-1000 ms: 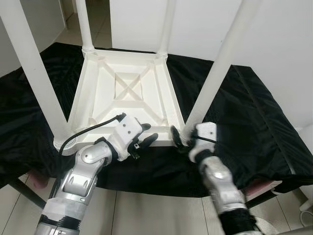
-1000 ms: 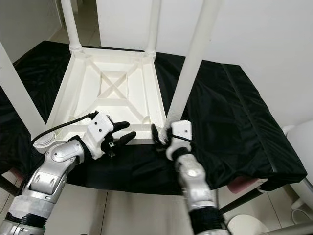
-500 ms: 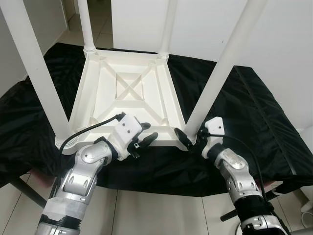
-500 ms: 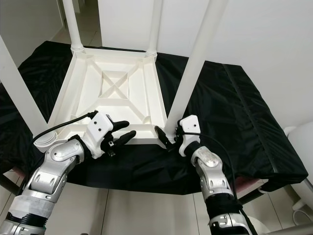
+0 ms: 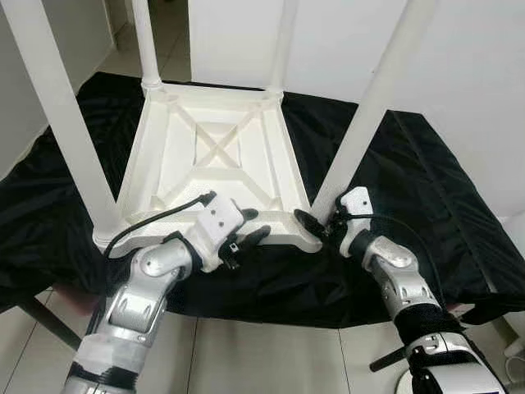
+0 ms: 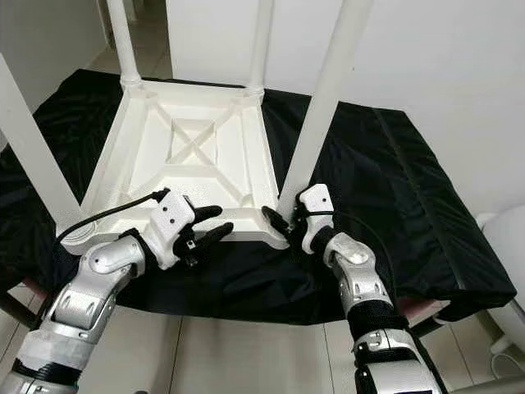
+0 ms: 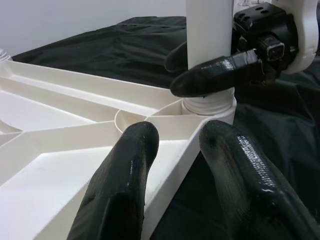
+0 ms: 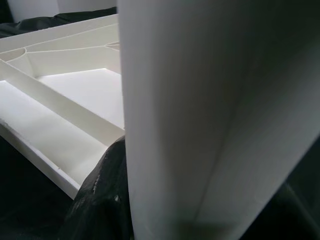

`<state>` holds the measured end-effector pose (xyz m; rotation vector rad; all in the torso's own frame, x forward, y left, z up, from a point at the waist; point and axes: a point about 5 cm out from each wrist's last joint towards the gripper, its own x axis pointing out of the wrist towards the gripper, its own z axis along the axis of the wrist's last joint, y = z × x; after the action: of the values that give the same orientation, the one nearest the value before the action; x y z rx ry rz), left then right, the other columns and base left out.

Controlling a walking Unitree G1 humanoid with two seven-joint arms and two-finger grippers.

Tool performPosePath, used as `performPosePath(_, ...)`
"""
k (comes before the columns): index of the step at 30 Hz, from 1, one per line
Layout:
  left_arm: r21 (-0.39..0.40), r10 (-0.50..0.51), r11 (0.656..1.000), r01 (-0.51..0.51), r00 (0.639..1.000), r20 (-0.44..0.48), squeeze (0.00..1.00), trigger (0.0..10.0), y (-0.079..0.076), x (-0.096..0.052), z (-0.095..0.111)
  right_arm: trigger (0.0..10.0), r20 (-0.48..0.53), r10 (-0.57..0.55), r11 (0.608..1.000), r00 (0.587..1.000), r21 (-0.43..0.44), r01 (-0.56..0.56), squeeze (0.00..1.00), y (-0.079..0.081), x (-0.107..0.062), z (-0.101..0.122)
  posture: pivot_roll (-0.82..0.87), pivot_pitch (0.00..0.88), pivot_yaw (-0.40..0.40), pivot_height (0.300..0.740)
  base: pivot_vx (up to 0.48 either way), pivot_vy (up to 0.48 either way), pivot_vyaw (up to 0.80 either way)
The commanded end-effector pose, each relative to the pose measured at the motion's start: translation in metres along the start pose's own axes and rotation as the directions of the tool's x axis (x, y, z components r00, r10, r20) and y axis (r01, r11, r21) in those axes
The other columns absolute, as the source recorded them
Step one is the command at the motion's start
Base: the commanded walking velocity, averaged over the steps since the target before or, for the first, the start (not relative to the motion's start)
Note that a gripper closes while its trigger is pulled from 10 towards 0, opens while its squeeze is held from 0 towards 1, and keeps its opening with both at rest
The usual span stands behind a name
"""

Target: Building children table

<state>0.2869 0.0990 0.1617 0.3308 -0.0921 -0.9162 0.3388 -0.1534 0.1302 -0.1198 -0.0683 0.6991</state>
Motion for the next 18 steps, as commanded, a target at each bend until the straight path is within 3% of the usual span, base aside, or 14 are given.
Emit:
performPosePath(1,0.010,0.012,1.000,-0.012,1.000,-0.003,0.00,10.0,-0.003,0.001,0.000,0.0,-0.033,0.003,1.000,0.999,0.001,-0.003,0.00,0.000,-0.003,-0.007,0.10,0.042,-0.103,0.740,0.000,0.000,0.00)
performPosePath(2,0.013,0.014,1.000,-0.014,1.000,-0.007,0.00,10.0,-0.002,0.001,-0.001,7.8,-0.026,-0.012,1.000,1.000,0.009,0.012,0.00,0.000,-0.003,-0.007,0.09,0.042,-0.103,0.740,0.000,0.000,0.00)
performPosePath(3,0.014,0.016,1.000,-0.016,1.000,-0.009,0.00,10.0,-0.001,0.001,-0.002,10.0,-0.016,-0.020,1.000,1.000,0.019,0.020,0.00,0.001,-0.002,-0.007,0.09,0.042,-0.103,0.740,0.000,0.000,0.00)
performPosePath(12,0.014,0.012,1.000,-0.012,1.000,-0.011,0.00,10.0,-0.001,0.002,-0.002,10.0,0.027,-0.125,0.991,0.992,0.048,0.124,0.00,0.008,0.001,-0.004,0.09,0.042,-0.099,0.740,0.000,0.000,0.00)
performPosePath(18,0.013,0.004,1.000,-0.004,1.000,-0.013,0.00,10.0,-0.001,0.002,-0.002,10.0,0.036,-0.289,0.955,0.957,0.076,0.286,0.00,0.011,0.005,-0.002,0.08,0.040,-0.101,0.740,0.000,0.000,0.00)
